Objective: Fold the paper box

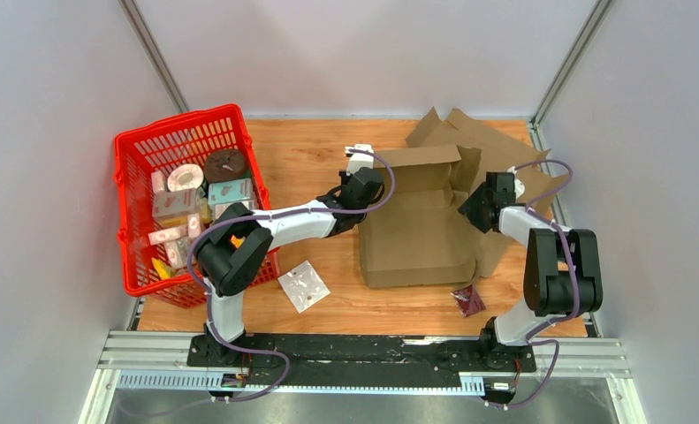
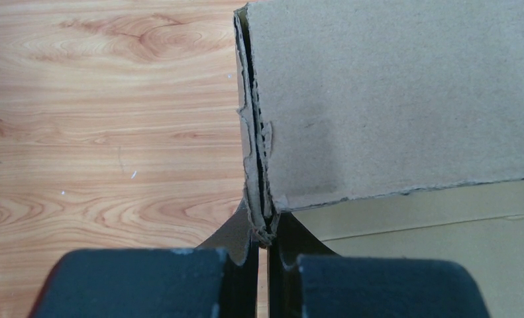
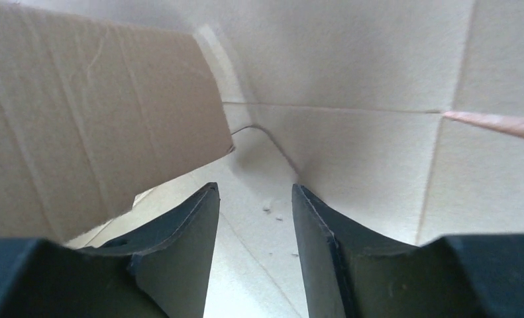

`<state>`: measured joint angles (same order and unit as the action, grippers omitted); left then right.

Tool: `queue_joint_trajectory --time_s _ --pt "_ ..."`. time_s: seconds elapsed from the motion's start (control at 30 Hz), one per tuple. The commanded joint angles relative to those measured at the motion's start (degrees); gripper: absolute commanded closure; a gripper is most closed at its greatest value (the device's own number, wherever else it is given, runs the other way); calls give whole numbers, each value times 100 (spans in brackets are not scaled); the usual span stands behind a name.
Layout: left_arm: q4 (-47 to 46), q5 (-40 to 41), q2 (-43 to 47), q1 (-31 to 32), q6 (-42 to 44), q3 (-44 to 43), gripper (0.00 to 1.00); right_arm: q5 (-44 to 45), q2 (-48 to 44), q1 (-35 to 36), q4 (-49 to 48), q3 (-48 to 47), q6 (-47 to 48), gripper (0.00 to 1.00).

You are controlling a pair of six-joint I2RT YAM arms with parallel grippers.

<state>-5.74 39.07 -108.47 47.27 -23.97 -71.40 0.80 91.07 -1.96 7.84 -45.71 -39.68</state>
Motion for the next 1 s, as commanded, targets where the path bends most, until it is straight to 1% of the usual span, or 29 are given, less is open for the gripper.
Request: queue_joint_trajectory --time_s 0.0,0.13,0.17,0.3,0.33,0.43,0.5,0.6,0.77,0.83,0.97 --pt "301 48 89 -24 24 -32 100 886 -177 28 420 -350 628 48" --pt "328 13 54 -16 -3 -67 100 1202 -265 169 254 -526 1023 50" --pt "336 -4 45 -16 6 -67 100 1195 -274 352 201 -570 1093 50" --pt "345 -5 45 -24 -3 -76 100 1151 -326 652 305 -719 1331 50" --pt "354 4 45 -24 -3 -76 100 1351 -387 801 480 -728 1331 50" --pt "354 4 45 -24 6 -94 100 1711 -739 986 552 -614 1393 46" --pt "363 -4 36 -24 -3 -94 100 1862 -940 1013 587 -579 1428 45" --pt "372 -13 27 -24 -12 -103 100 1915 -1012 1030 535 -597 1603 43" --pt "389 13 36 -24 6 -103 100 1686 -1082 1136 227 -509 1815 41" --pt "398 13 45 -24 -3 -94 100 1748 -1082 1162 157 -535 1911 41" --pt "389 4 27 -24 6 -103 100 1546 -1292 1259 -115 -448 1938 43"
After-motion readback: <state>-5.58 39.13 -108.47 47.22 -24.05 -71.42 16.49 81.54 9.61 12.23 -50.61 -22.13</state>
